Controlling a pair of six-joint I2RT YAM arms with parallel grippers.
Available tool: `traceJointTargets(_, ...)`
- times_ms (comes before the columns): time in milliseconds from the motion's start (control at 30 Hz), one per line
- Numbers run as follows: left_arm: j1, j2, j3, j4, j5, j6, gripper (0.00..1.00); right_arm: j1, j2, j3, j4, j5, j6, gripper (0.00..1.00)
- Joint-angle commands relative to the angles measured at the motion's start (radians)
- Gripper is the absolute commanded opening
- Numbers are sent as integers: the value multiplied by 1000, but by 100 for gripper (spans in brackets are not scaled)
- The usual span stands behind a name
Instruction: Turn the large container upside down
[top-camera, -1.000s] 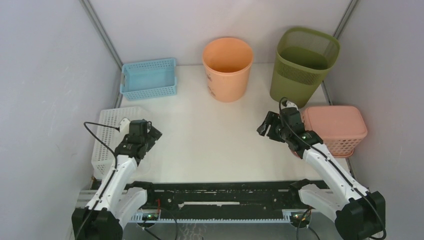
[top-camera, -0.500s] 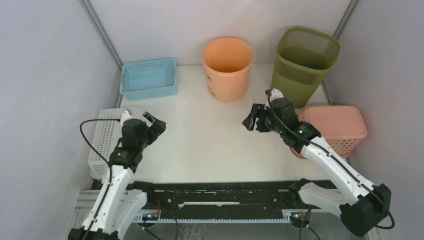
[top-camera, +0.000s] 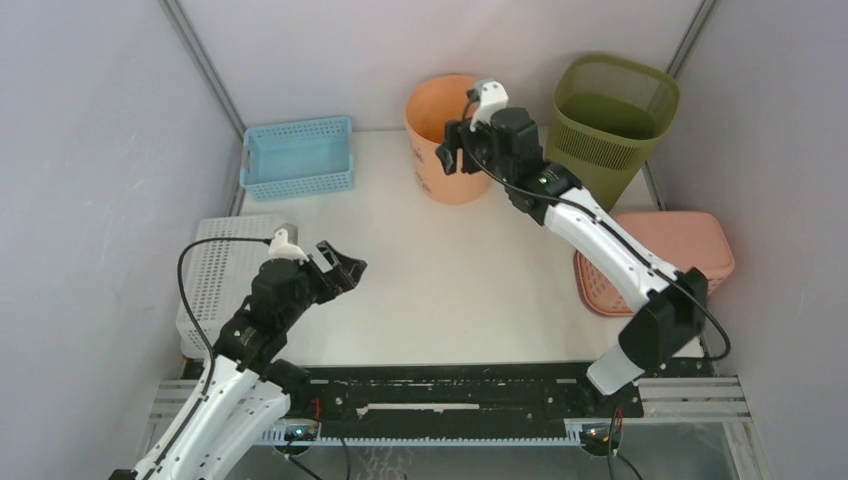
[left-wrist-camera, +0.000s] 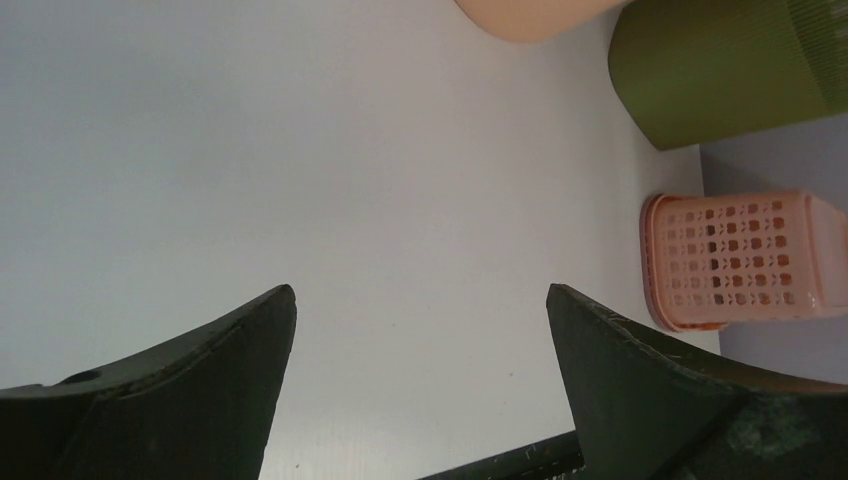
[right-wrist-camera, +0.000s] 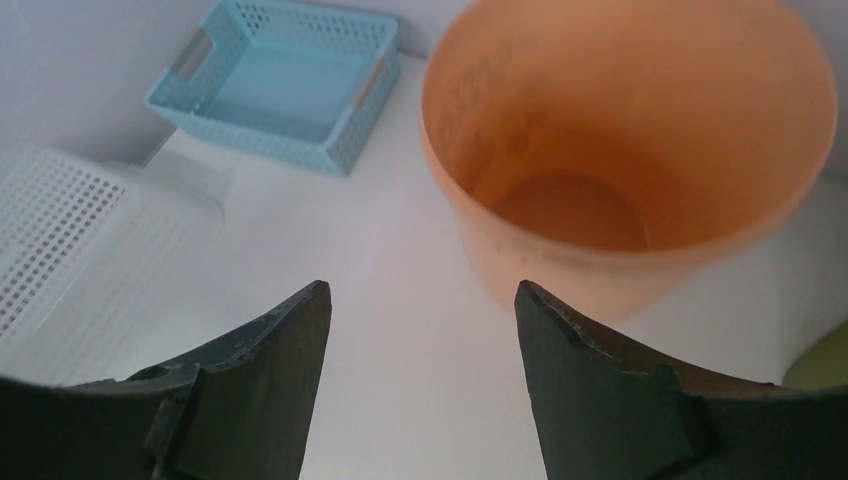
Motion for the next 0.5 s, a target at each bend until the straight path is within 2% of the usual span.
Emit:
traceJointTargets(0, -33, -39, -36, -3, 13, 16, 100, 16, 103, 160, 115, 1, -209, 77)
traceJointTargets(67, -38, -55, -47, -3, 21, 14, 100, 10, 152, 205, 125, -42, -251, 78)
traceJointTargets(233, -43, -70, -57, -8, 28, 21, 100, -42, 314, 399, -34, -236, -318, 78)
traceJointTargets(467, -44, -17, -59, 18, 40, 36, 100, -86, 432, 518, -101, -333, -369, 78)
